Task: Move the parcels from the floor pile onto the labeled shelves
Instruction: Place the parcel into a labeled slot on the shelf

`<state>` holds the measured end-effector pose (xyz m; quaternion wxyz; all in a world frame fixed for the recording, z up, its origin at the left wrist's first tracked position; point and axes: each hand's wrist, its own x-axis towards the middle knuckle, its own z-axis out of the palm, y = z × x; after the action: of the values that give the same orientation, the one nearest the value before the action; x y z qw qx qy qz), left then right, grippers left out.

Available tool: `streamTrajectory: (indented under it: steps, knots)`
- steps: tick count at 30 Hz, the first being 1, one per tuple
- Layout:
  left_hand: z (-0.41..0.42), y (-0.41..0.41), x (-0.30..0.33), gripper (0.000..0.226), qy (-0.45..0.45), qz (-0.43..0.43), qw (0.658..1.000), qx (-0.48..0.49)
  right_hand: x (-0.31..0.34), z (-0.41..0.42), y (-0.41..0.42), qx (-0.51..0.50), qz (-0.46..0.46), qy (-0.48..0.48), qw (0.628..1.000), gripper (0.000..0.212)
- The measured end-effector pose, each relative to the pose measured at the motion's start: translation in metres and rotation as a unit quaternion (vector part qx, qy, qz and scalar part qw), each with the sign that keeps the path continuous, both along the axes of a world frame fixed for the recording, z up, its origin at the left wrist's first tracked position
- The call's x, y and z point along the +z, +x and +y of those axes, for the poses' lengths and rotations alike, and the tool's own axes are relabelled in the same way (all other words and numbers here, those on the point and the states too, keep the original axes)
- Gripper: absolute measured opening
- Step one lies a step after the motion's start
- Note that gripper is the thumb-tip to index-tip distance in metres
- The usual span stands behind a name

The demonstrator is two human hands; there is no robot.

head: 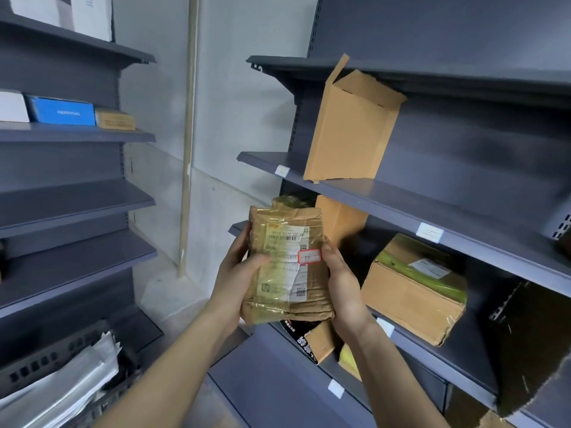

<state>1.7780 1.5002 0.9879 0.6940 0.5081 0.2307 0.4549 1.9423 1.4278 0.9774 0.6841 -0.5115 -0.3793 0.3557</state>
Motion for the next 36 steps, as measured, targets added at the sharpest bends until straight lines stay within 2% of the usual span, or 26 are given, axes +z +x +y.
streamTrajectory:
  steps: [4, 7, 14, 20, 24, 29, 33, 36]
  knots:
    - [0.038, 0.0, 0.0, 0.063, -0.001, -0.011, 1.0, 0.023, 0.0, 0.043, 0.001, 0.009, 0.015, 0.002, 1.0, 0.065]
    - [0.07, 0.005, -0.004, 0.064, -0.001, -0.018, 0.999, 0.027, -0.003, 0.08, 0.007, 0.02, 0.025, 0.003, 0.999, 0.052]
    - [0.151, 0.023, 0.007, 0.072, 0.022, -0.01, 0.998, 0.063, 0.007, 0.172, 0.03, 0.05, 0.005, 0.021, 0.999, 0.044]
    - [0.213, 0.025, 0.024, 0.069, 0.039, -0.02, 0.994, 0.102, 0.017, 0.246, 0.032, 0.089, -0.026, 0.023, 0.995, 0.056]
    - [0.25, 0.025, 0.031, 0.065, 0.037, -0.035, 0.992, 0.114, 0.023, 0.285, 0.028, 0.084, -0.032, 0.026, 0.996, 0.049]
    - [0.3, 0.03, 0.029, 0.063, 0.037, -0.035, 0.993, 0.105, 0.026, 0.324, 0.027, 0.058, -0.038, 0.009, 0.998, 0.06]
    - [0.34, 0.032, 0.03, 0.06, 0.053, -0.029, 0.996, 0.07, 0.029, 0.35, 0.027, 0.053, -0.018, 0.007, 0.998, 0.049]
    - [0.372, 0.031, 0.038, 0.057, 0.06, -0.032, 0.997, 0.048, 0.033, 0.375, 0.021, 0.021, -0.043, 0.0, 0.999, 0.062]
